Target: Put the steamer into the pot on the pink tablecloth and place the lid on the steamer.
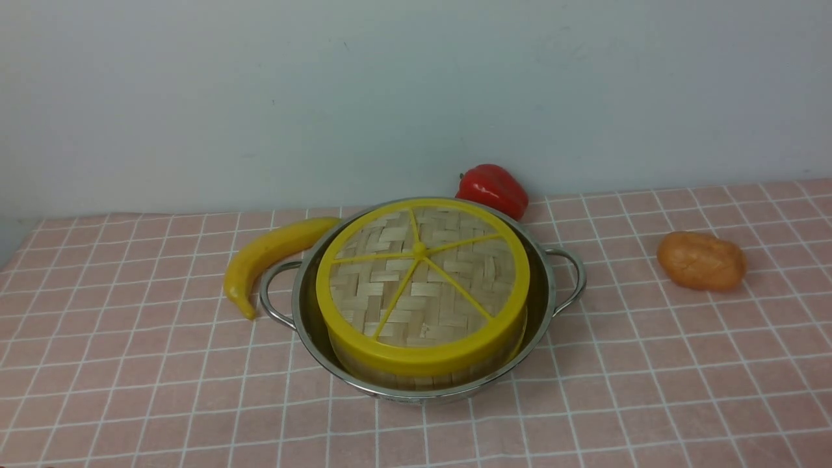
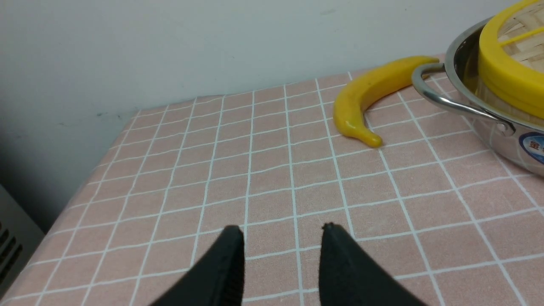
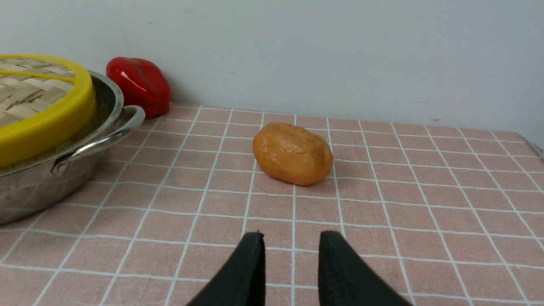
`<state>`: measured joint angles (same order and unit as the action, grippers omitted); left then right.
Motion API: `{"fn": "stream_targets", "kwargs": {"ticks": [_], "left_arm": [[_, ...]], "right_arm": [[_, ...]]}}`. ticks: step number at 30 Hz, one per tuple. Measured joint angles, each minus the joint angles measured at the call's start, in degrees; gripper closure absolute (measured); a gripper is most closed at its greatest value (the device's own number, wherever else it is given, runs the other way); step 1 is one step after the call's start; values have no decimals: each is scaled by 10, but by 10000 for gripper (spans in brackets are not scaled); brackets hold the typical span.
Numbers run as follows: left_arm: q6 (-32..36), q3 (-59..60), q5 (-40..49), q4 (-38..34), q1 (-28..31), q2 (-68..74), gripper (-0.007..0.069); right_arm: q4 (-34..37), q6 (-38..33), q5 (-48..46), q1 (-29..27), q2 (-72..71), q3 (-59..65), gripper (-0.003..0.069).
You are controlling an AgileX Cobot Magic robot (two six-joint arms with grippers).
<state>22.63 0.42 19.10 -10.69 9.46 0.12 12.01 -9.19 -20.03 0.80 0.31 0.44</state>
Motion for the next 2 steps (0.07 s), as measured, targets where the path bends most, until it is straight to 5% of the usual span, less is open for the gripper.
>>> {"fn": "stream_targets", "kwargs": {"ticks": [2], "left_arm": [[0,0,0,0,0,0,382]], "right_arm": [[0,0,0,0,0,0,445]]}}
